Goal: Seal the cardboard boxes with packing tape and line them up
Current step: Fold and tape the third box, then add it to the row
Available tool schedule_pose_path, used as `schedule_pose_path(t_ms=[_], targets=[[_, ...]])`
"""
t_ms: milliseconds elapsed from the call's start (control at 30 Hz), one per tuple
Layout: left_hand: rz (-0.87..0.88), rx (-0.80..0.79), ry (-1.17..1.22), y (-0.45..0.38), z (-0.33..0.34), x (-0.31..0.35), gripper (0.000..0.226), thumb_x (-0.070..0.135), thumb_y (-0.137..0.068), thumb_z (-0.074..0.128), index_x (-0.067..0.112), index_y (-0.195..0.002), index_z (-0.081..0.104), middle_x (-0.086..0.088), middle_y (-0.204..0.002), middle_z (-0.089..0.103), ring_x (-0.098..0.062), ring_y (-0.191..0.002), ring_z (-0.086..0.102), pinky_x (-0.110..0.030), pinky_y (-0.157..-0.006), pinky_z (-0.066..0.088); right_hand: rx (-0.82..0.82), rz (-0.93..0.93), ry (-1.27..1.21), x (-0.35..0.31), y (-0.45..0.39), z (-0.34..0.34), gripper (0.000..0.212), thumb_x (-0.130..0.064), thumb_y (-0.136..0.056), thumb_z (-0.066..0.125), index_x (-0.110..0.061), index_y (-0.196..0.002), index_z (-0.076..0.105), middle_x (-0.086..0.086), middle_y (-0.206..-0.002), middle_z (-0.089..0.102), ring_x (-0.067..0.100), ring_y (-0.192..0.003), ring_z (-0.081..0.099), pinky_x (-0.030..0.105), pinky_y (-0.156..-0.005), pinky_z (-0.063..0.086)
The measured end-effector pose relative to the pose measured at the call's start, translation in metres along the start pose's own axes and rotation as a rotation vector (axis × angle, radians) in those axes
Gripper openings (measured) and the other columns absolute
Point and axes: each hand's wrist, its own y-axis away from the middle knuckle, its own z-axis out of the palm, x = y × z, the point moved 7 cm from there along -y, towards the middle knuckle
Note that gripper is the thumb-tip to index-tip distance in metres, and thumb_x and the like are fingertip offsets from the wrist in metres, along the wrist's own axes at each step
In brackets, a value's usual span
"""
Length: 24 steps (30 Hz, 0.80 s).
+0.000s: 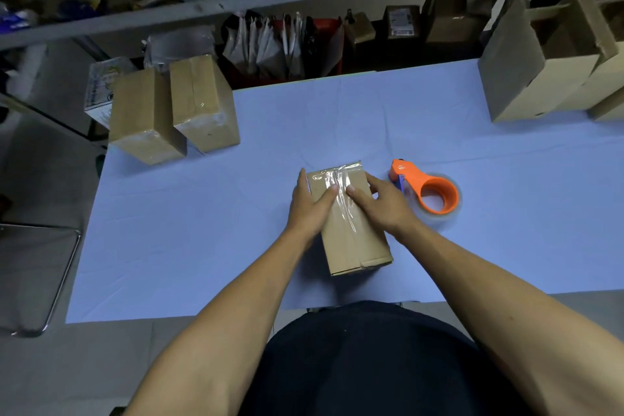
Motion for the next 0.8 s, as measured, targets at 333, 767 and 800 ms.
schedule_pose_path(t_ms=[333, 767, 800], targets=[[0.092, 0.271, -0.152, -0.009, -0.032, 0.003, 0.040, 0.049, -0.077, 0.076, 0.027, -0.095, 0.048, 0.008, -0.097, 0.062, -0.018, -0.093, 0.063, -0.030, -0.074, 0.048, -0.018, 0.244, 0.179, 0.039, 0.000, -0.042, 0.077, -0.062, -0.075, 0.075, -0.021, -0.136, 0.052, 0.001, -0.126, 0.056, 0.018, -0.115, 0.057, 0.034, -0.093, 0.049], [0.013, 0.215, -0.310, 0.001, -0.050, -0.015, 0.075, 0.057, -0.084, 0.065, 0.026, -0.144, 0.033, -0.003, -0.135, 0.048, -0.024, -0.121, 0.052, -0.034, -0.094, 0.043, 0.304, 0.129, -0.011, 0.016, -0.009, -0.046, 0.054, -0.026, -0.083, 0.072, -0.016, -0.132, 0.053, -0.009, -0.101, 0.061, 0.012, -0.091, 0.060, 0.028, -0.082, 0.046], [0.044, 0.194, -0.297, -0.001, -0.049, -0.009, 0.080, 0.051, -0.085, 0.068, 0.027, -0.149, 0.028, -0.002, -0.142, 0.042, -0.023, -0.129, 0.046, -0.030, -0.098, 0.039, 0.276, 0.092, 0.010, 0.012, -0.011, -0.045, 0.049, -0.024, -0.085, 0.071, -0.017, -0.131, 0.057, -0.007, -0.106, 0.063, 0.014, -0.095, 0.060, 0.028, -0.083, 0.046]])
